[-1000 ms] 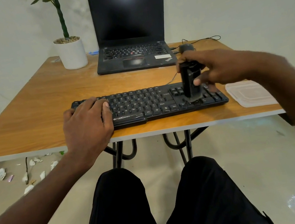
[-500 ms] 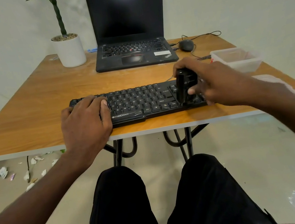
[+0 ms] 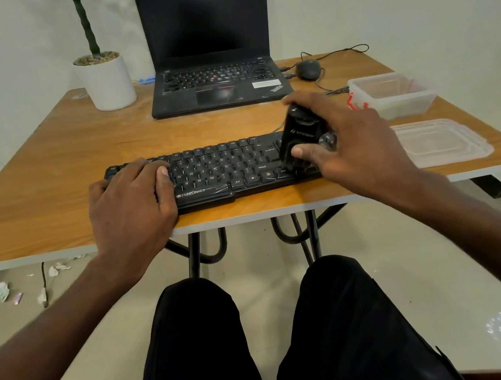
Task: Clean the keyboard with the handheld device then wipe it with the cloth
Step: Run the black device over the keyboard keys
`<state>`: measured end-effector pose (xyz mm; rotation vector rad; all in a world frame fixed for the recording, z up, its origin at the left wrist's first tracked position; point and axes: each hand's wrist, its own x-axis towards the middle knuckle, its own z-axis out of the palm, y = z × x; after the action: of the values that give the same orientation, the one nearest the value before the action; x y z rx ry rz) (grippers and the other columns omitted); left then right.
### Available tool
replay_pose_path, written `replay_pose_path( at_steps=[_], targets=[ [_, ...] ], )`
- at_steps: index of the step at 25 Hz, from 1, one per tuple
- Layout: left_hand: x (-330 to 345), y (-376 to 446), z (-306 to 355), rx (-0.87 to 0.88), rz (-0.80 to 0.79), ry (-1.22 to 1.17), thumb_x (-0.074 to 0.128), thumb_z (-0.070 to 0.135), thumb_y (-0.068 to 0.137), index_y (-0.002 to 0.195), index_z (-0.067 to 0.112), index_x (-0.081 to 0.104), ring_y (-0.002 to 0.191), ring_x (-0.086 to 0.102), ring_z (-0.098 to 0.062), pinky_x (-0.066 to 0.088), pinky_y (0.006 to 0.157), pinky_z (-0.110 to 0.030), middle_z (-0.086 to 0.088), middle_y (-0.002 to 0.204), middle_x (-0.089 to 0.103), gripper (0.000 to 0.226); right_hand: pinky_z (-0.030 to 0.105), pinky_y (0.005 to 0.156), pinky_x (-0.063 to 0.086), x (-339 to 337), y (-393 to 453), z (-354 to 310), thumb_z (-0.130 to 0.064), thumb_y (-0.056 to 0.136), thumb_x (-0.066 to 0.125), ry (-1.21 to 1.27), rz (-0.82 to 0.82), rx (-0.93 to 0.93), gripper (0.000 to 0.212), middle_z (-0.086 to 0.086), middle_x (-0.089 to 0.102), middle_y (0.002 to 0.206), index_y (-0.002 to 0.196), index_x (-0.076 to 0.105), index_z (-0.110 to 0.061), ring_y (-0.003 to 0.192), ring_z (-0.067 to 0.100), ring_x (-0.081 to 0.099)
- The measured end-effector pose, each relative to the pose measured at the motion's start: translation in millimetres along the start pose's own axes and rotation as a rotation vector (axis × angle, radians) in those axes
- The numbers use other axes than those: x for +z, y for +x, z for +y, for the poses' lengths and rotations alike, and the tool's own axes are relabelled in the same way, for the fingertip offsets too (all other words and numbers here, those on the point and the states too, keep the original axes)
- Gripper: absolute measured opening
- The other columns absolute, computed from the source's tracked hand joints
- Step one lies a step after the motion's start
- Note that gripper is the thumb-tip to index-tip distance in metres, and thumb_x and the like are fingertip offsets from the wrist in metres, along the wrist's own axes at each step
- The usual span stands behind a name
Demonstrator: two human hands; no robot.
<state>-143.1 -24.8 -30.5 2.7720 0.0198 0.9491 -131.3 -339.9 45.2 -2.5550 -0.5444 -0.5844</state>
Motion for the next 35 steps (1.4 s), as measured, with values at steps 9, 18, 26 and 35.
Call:
replay_pose_path(
  at_steps=[9,18,26,35],
  targets=[
    [2,2,0,0.000,0.002,0.000,0.034,0.033,0.111,0.120,0.020,0.070,0.107,0.063,-0.024,0.037,0.097,-0.047,0.001,0.120,0.070,0.040,0.033,0.076,0.055,-5,4,1,-0.043,0.095,0.067,-0.105,-0.060,0.011,0.062,0.001,0.069,0.125,0.149,0.039,-0.035,0.104,0.023,0.068],
    [2,1,-1,-0.007,-0.011,-0.015,0.033,0.035,0.111,0.119,0.020,0.070,0.106,0.063,-0.022,0.038,0.098,-0.048,0.002,0.120,0.070,0.040,0.032,0.074,0.049,-4,7,-1,-0.040,0.095,0.067,-0.172,-0.031,-0.006,0.061,0.001,0.070,0.122,0.148,0.038,-0.034,0.103,0.023,0.067],
    [1,0,0,-0.010,0.005,-0.013,0.036,0.033,0.111,0.119,0.019,0.070,0.106,0.063,-0.024,0.038,0.097,-0.048,0.001,0.119,0.070,0.038,0.032,0.072,0.044,-15,8,4,-0.030,0.094,0.070,-0.174,-0.057,0.049,0.063,0.002,0.068,0.124,0.149,0.039,-0.036,0.097,0.022,0.063],
    [0,0,1,0.002,0.001,-0.015,0.038,0.031,0.112,0.121,0.018,0.070,0.105,0.063,-0.025,0.037,0.097,-0.048,-0.001,0.119,0.071,0.035,0.044,0.085,0.059,-10,9,20,-0.034,0.096,0.070,-0.009,-0.016,0.130,0.061,0.004,0.067,0.131,0.148,0.039,-0.036,0.107,0.027,0.068]
  ],
)
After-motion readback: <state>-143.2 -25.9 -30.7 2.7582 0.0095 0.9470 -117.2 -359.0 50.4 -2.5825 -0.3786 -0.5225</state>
